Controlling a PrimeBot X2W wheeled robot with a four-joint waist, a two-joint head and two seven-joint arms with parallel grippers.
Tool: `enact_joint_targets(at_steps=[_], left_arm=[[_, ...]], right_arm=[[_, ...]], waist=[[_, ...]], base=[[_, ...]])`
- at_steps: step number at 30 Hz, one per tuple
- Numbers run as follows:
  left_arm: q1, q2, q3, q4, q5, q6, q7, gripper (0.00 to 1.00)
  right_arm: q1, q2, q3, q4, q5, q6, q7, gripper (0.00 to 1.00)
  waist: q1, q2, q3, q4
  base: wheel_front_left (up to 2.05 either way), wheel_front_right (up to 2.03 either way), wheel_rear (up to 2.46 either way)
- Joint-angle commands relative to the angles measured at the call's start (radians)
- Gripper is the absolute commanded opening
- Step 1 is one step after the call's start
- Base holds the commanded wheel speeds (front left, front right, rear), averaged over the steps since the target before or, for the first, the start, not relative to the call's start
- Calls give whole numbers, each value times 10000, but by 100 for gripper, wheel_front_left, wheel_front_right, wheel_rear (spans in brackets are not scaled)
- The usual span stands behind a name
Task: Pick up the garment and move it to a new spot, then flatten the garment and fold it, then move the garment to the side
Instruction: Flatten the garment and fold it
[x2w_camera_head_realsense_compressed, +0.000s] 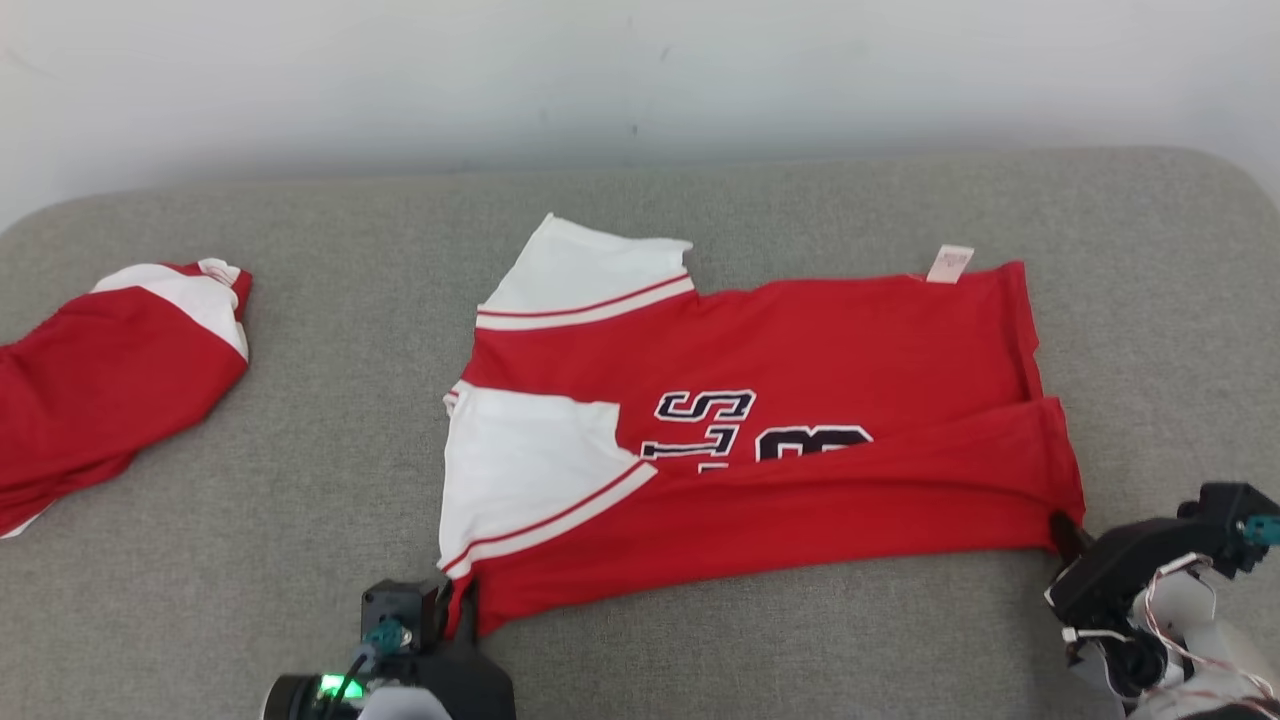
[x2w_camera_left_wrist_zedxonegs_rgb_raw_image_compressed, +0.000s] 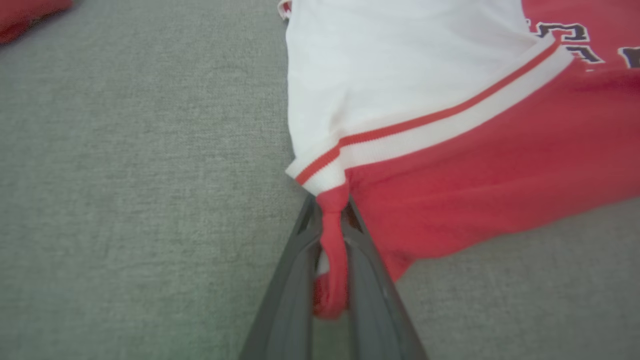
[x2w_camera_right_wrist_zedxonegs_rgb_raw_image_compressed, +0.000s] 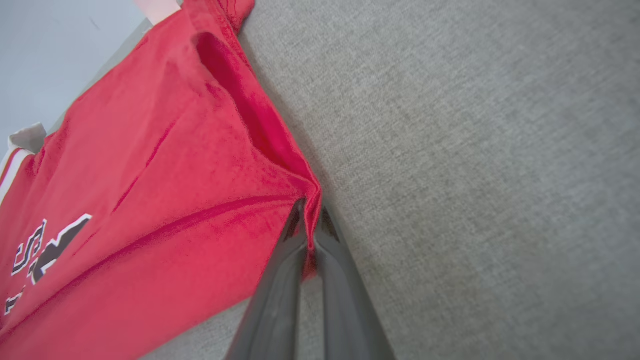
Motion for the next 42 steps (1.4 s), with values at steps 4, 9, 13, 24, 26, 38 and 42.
enact_joint_targets(at_steps=[4, 9, 13, 24, 26, 38, 42], left_arm=[[840, 282, 7, -37, -162, -25, 14, 0], [1535, 494, -136, -531, -203, -110, -31, 0], [2052, 703, -186, -1072, -253, 5, 52, 0], [3133, 1015, -270, -1914, -395, 202, 301, 100], [3185, 1023, -253, -1902, -412, 253, 274, 100], [3260, 1243, 134, -1930, -667, 488, -146, 100], [3077, 1483, 345, -2343, -740, 626, -112, 100]], right_arm=[[936, -202, 158, -441, 595, -37, 120, 0], [2135, -312, 233, -1214, 1194, -38, 355, 0], [3029, -297, 160, -1876, 1559, -37, 632, 0], [4103, -253, -162, -2523, 928, -37, 955, 100], [4107, -276, -148, -2505, 481, -34, 774, 100], [4156, -360, -785, -2878, -801, -32, 421, 100], [4016, -575, -968, -3271, -1673, -32, 476, 100]], waist=[[-1, -1, -553, 4], [-1, -1, -1088, 41], [-1, -1, -1377, 7], [-1, -1, -1566, -123], [-1, -1, -1586, -122], [-1, -1, -1685, -65], [-1, -1, -1723, -33]], base=[[0, 0, 0], [0, 0, 0], [0, 0, 0], [0, 0, 0], [0, 0, 0], [0, 0, 0], [0, 0, 0]])
